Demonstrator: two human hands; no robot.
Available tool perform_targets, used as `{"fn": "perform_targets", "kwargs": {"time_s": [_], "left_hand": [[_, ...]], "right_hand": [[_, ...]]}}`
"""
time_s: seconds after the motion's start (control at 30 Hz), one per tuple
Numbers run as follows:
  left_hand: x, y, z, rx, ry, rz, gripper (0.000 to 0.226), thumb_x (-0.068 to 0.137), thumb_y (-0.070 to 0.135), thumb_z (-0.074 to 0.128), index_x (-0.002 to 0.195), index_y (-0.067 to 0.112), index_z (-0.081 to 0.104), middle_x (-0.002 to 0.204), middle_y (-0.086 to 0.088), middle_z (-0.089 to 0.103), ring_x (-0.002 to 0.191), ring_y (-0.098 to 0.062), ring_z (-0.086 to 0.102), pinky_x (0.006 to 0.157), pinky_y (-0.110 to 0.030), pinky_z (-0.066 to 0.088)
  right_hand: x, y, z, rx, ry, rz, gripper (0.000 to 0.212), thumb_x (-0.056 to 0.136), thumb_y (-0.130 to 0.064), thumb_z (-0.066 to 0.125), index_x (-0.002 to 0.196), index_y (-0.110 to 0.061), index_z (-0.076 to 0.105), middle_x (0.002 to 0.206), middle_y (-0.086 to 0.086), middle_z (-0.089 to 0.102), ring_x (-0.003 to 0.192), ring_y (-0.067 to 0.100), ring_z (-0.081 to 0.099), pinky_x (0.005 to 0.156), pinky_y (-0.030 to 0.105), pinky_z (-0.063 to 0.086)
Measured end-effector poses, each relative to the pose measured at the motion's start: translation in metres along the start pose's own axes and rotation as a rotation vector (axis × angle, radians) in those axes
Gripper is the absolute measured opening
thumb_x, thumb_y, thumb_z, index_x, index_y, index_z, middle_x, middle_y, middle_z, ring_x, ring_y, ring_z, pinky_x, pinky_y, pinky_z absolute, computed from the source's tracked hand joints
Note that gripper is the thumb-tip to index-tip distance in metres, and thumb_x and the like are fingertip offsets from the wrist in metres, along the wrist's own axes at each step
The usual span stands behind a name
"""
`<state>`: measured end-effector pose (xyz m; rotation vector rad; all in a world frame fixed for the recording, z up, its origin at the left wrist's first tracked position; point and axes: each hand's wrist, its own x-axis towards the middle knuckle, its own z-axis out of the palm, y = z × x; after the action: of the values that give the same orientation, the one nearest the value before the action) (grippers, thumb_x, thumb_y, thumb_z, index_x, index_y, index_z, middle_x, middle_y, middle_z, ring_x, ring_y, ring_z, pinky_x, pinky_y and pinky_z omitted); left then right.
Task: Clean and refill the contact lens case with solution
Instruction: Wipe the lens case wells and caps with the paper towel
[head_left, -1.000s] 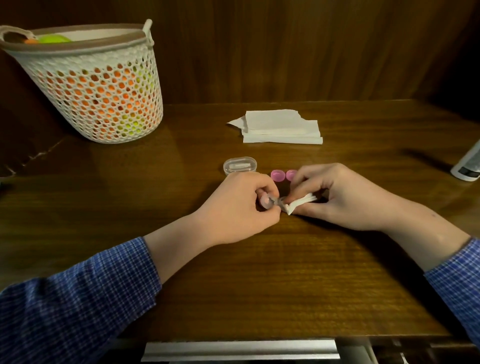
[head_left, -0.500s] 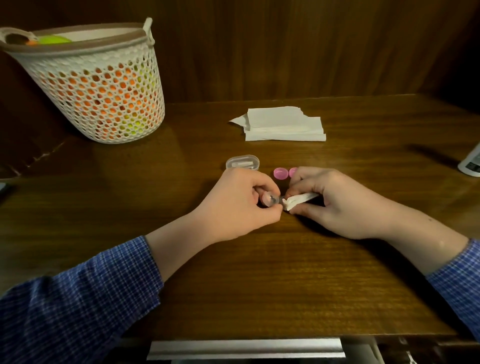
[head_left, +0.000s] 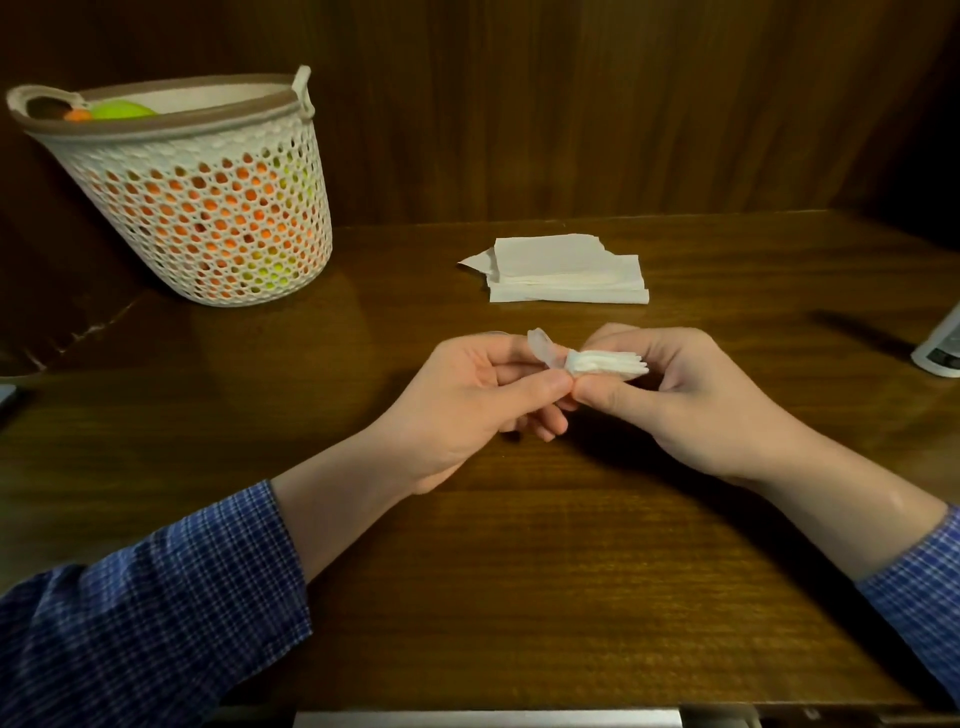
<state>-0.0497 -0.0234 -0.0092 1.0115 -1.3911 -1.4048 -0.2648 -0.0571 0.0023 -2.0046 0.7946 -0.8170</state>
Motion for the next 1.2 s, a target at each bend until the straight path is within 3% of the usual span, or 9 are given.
{"fn": "perform_targets", "kwargs": {"time_s": [0.17, 0.27, 0.43, 0.57, 0.63, 0.73, 0.87, 0.97, 1.2], "left_hand": [[-0.003, 0.0, 0.003, 0.158, 0.054, 0.134, 0.021, 0.093, 0.006, 0.07, 0.113, 0.01, 0.076, 0.094, -0.01, 0.079, 0.081, -0.021, 0.077, 0.073, -0.029, 0.064], [-0.005, -0.004, 0.007, 0.302, 0.129, 0.211, 0.018, 0.094, 0.005, 0.07, 0.112, 0.007, 0.076, 0.093, -0.01, 0.079, 0.083, -0.021, 0.078, 0.075, -0.034, 0.065], [-0.009, -0.006, 0.013, 0.411, 0.226, 0.247, 0.02, 0.095, 0.009, 0.072, 0.114, 0.012, 0.077, 0.097, 0.001, 0.078, 0.092, -0.016, 0.077, 0.083, -0.038, 0.065], [-0.011, -0.007, 0.016, 0.561, 0.277, 0.364, 0.027, 0.094, 0.012, 0.073, 0.121, 0.018, 0.076, 0.105, 0.006, 0.078, 0.099, -0.013, 0.075, 0.083, -0.032, 0.064], [-0.01, -0.006, 0.016, 0.534, 0.284, 0.34, 0.025, 0.094, 0.013, 0.073, 0.118, 0.02, 0.077, 0.102, 0.008, 0.078, 0.097, -0.01, 0.076, 0.082, -0.03, 0.064], [-0.007, -0.001, 0.011, 0.378, 0.241, 0.192, 0.018, 0.094, 0.013, 0.072, 0.111, 0.017, 0.078, 0.094, 0.003, 0.08, 0.089, -0.013, 0.078, 0.081, -0.032, 0.064], [-0.006, 0.006, 0.006, 0.018, 0.087, -0.034, 0.03, 0.083, 0.023, 0.072, 0.111, 0.012, 0.077, 0.093, -0.008, 0.079, 0.086, -0.018, 0.077, 0.077, -0.029, 0.063], [-0.007, 0.01, -0.001, -0.228, -0.128, -0.228, 0.028, 0.087, 0.016, 0.066, 0.109, 0.002, 0.075, 0.091, -0.011, 0.074, 0.079, -0.014, 0.072, 0.07, -0.022, 0.06], [-0.007, 0.018, -0.021, -0.251, -0.487, -0.547, 0.019, 0.098, 0.006, 0.053, 0.102, -0.003, 0.069, 0.09, -0.016, 0.066, 0.071, -0.012, 0.072, 0.066, -0.019, 0.061]], "right_hand": [[-0.001, -0.002, -0.002, 0.208, -0.041, 0.109, 0.025, 0.091, -0.034, 0.067, 0.098, -0.014, 0.08, 0.083, 0.006, 0.07, 0.077, 0.018, 0.056, 0.071, 0.031, 0.046], [0.0, -0.003, -0.001, 0.286, -0.043, 0.215, 0.028, 0.089, -0.033, 0.068, 0.097, -0.01, 0.08, 0.087, 0.023, 0.064, 0.078, 0.024, 0.048, 0.068, 0.032, 0.043], [0.005, -0.001, 0.002, 0.534, -0.017, 0.452, 0.025, 0.09, -0.019, 0.07, 0.099, 0.004, 0.075, 0.079, 0.011, 0.061, 0.07, 0.015, 0.052, 0.064, 0.029, 0.042], [0.009, -0.002, 0.006, 0.788, -0.043, 0.533, 0.034, 0.083, -0.016, 0.071, 0.112, 0.001, 0.064, 0.076, 0.004, 0.058, 0.062, 0.011, 0.048, 0.057, 0.025, 0.038], [0.009, -0.003, 0.006, 0.815, -0.042, 0.521, 0.026, 0.082, -0.016, 0.072, 0.103, 0.0, 0.068, 0.076, 0.004, 0.057, 0.062, 0.011, 0.048, 0.056, 0.024, 0.038], [0.006, -0.004, 0.003, 0.619, -0.042, 0.402, 0.015, 0.084, -0.02, 0.073, 0.087, -0.007, 0.077, 0.081, 0.009, 0.063, 0.07, 0.014, 0.052, 0.061, 0.025, 0.044], [0.0, -0.004, -0.006, 0.218, -0.052, 0.096, 0.02, 0.094, -0.024, 0.066, 0.103, -0.012, 0.08, 0.094, 0.008, 0.072, 0.083, 0.019, 0.059, 0.076, 0.033, 0.049], [-0.005, -0.005, -0.01, -0.094, -0.119, -0.119, 0.022, 0.097, -0.026, 0.063, 0.11, -0.017, 0.078, 0.099, 0.001, 0.068, 0.094, 0.022, 0.062, 0.087, 0.035, 0.051], [-0.011, -0.007, -0.005, -0.411, -0.262, -0.363, 0.024, 0.098, -0.022, 0.059, 0.112, -0.03, 0.077, 0.1, -0.001, 0.057, 0.103, 0.025, 0.053, 0.093, 0.052, 0.047]]}}
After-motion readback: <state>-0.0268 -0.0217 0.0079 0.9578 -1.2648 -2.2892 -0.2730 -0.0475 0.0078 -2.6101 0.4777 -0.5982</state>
